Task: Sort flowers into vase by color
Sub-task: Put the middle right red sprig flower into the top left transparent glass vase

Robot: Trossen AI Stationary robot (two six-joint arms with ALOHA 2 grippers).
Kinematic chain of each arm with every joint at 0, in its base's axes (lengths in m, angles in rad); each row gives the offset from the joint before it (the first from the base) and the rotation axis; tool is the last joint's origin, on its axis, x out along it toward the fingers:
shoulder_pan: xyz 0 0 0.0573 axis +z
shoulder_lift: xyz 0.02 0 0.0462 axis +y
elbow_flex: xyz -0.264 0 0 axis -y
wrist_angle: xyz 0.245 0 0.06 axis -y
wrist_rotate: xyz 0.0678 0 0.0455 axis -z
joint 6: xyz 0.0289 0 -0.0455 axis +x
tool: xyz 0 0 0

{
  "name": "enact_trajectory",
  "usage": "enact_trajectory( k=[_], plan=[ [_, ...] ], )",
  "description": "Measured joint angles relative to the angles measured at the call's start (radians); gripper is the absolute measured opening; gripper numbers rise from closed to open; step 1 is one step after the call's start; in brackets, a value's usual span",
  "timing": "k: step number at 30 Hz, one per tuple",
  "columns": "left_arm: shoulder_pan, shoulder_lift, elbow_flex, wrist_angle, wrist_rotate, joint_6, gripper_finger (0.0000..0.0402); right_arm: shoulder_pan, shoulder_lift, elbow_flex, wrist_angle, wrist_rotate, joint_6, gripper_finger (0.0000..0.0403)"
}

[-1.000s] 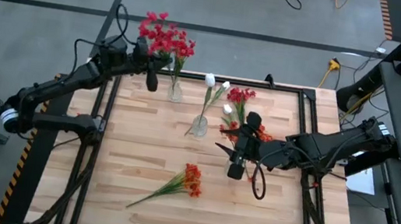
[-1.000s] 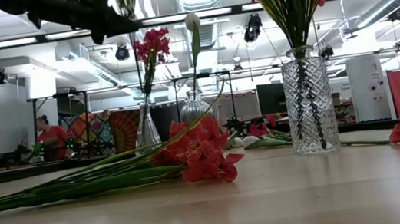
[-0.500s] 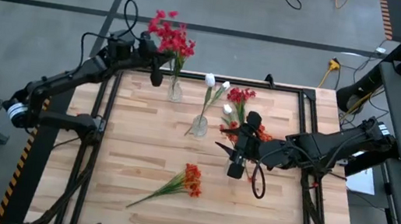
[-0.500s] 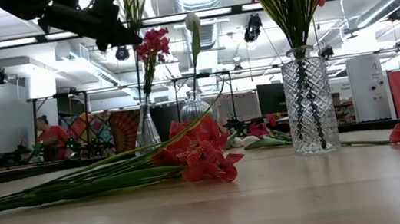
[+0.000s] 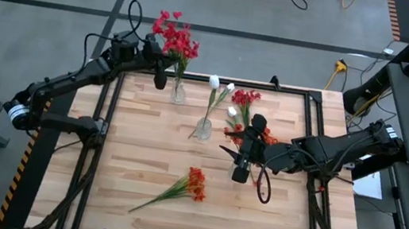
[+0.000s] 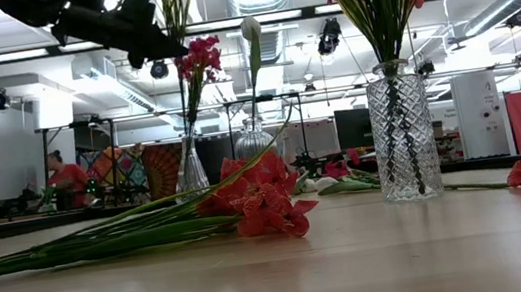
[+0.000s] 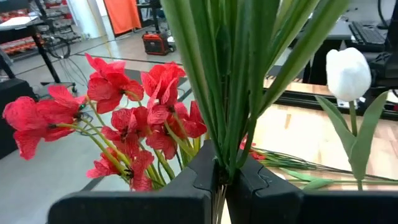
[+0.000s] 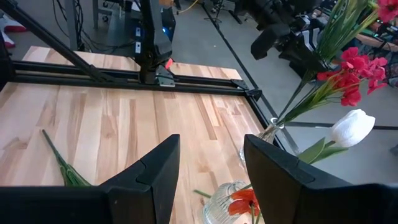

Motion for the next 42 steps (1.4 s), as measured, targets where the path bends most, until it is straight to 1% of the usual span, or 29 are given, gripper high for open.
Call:
enact_trajectory(
  k=[31,36,42],
  plan=[
    [0.000,0.006,-0.005,-0.001,0.002,-0.003,0.0000,0.000,0.000,-0.001,-0.001,0.000,0.007,0.0171],
    [0.000,0.006,-0.027,0.020,0.002,-0.004,0.0000,0.000,0.000,-0.002,-0.002,0.000,0.007,0.0171],
    [0.000,0.004,-0.082,0.093,0.002,-0.012,0.0000,0.000,0.000,-0.002,-0.002,0.000,0.008,0.0171]
  ],
)
